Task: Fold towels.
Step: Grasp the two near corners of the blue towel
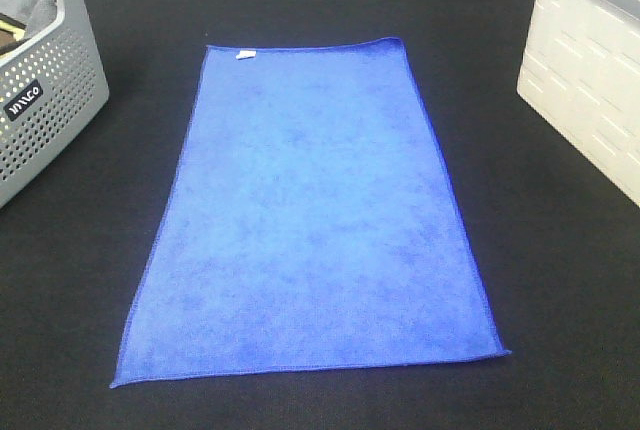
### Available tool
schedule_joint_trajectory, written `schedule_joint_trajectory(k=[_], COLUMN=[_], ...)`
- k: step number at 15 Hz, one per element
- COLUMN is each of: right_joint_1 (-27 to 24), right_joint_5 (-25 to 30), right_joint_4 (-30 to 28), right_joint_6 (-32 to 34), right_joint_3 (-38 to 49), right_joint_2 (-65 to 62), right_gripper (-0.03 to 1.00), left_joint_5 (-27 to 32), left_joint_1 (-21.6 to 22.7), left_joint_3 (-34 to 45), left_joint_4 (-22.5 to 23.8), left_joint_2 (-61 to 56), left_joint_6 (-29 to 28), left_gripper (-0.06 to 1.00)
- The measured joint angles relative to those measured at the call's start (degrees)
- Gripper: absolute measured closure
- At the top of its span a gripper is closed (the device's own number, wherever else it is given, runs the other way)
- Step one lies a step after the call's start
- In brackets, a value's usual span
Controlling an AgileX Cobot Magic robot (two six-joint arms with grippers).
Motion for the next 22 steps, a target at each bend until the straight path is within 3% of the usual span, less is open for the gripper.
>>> schedule_joint_trajectory(k=[22], right_joint_1=[0.0], right_joint_5=[0.0], right_joint_4=[0.0], right_joint_6=[0.0], right_joint_3=[0.0], right_joint_2=[0.0], right_gripper=[0.15], left_joint_5=[0.0], left_joint_1=[0.0], left_joint_3=[0.0], left_joint_4=[0.0], left_joint_2=[0.0], left_joint_6=[0.0], left_gripper=[0.35])
